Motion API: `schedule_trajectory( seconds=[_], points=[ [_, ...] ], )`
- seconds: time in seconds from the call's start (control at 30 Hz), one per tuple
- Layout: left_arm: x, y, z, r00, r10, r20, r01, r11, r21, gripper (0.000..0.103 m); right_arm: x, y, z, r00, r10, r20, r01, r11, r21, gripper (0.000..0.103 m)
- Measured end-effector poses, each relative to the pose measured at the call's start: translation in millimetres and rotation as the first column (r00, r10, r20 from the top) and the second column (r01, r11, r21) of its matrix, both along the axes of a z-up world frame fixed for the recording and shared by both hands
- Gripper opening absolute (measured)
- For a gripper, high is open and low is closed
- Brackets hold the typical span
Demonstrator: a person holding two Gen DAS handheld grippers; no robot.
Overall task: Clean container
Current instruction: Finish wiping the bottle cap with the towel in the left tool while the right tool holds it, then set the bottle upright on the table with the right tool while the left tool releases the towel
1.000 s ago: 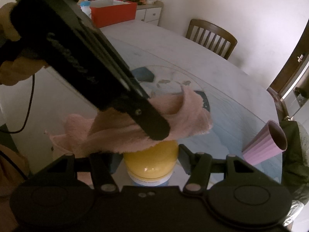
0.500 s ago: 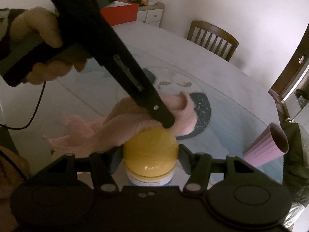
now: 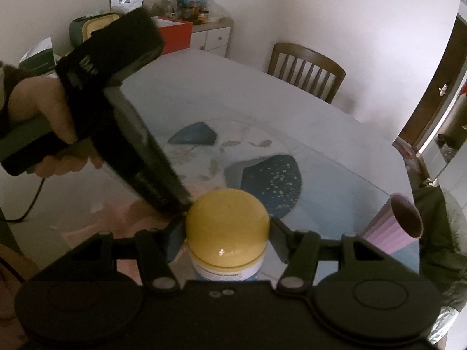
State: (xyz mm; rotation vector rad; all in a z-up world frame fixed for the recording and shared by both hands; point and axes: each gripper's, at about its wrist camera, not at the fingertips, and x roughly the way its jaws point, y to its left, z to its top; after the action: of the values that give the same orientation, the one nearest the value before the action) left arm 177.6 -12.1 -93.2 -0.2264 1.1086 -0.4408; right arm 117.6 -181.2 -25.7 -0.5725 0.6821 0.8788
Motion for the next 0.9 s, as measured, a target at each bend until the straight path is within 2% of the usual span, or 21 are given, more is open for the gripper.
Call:
schedule_trajectory(
  seconds=[0.33, 0.73, 0.83, 0.87, 0.9],
  points=[
    [-6.8, 26.6, -7.5, 0.996, 0.084, 0.020, -0.086, 0.984, 0.153, 0.014, 21.6, -7.9, -12.6, 0.998, -0.069, -0.008, 0.069, 0.997, -0.024, 0.060],
    [-9.3, 29.6, -9.6, 0.994, 0.105, 0.020, -0.107, 0.980, 0.167, 0.016, 26.6, -11.6, -18.5, 0.992, -0.119, -0.027, 0.119, 0.993, -0.016, 0.061],
    [-13.4, 28.5, -6.0, 0.994, 0.101, 0.036, -0.106, 0.977, 0.183, 0.029, 28.5, -12.9, -18.0, 0.989, -0.141, -0.042, 0.141, 0.990, -0.010, 0.061],
    [-16.2, 28.7, -3.4, 0.993, 0.104, 0.049, -0.112, 0.975, 0.191, 0.038, 28.8, -13.4, -17.1, 0.988, -0.149, -0.042, 0.149, 0.989, -0.007, 0.062],
    [-17.9, 29.2, -1.7, 0.992, 0.111, 0.061, -0.121, 0.973, 0.195, 0.051, 28.6, -14.1, -16.0, 0.987, -0.157, -0.038, 0.157, 0.988, -0.002, 0.062]
  ],
)
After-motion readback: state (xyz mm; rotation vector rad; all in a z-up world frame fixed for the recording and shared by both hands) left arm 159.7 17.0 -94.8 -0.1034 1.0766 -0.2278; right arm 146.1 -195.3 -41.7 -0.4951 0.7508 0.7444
